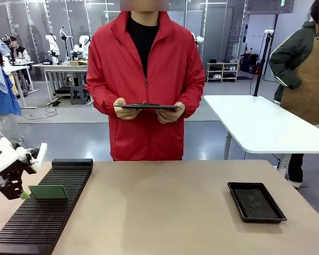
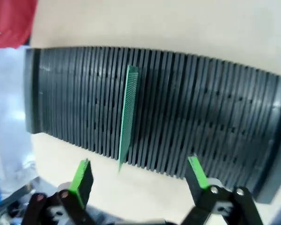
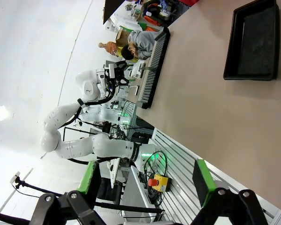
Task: Inspect the PCB.
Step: Pick up the Blank PCB and present it to the human.
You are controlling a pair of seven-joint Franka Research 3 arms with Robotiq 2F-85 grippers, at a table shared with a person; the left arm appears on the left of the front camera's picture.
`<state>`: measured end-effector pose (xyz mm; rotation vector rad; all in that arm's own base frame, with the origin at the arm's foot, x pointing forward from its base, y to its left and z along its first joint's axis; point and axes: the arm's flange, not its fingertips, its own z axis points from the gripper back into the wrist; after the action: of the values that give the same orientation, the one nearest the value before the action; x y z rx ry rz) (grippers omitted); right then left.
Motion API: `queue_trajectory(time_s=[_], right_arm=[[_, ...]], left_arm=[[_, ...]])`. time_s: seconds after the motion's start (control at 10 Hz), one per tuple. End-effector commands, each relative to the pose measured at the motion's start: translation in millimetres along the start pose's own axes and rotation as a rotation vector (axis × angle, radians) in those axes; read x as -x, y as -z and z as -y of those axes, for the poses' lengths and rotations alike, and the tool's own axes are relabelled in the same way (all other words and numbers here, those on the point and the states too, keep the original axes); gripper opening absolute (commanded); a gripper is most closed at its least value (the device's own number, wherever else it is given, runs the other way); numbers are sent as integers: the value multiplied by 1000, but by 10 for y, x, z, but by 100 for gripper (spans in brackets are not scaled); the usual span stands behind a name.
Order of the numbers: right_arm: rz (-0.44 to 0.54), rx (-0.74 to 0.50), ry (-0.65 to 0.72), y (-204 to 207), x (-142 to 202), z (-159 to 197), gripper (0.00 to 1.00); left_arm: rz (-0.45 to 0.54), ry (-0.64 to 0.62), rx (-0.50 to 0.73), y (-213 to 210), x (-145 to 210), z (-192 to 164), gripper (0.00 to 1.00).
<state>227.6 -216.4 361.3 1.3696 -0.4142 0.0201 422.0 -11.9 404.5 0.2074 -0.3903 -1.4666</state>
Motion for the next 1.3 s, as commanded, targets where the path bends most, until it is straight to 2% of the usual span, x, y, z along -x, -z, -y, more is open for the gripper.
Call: queue_trajectory(time_s=[0.0,0.8,0.9,1.1,1.2], right_arm=[[3,-11,-5,1,4,-13,100],[3,-11,-5,1,4,-13,100],[3,-11,-5,1,4,-13,100],[3,-11,-5,1,4,-13,100],[3,-11,-5,1,4,-13,100]], left_arm=[[-30,29,-12,103,10,-161,100],[-95,27,50,565,11,-423,100],[-109,25,62,630,31,-420,97],[-112,16,59,680,55,-401,49],[-102,18,68,688,69,-382,14]])
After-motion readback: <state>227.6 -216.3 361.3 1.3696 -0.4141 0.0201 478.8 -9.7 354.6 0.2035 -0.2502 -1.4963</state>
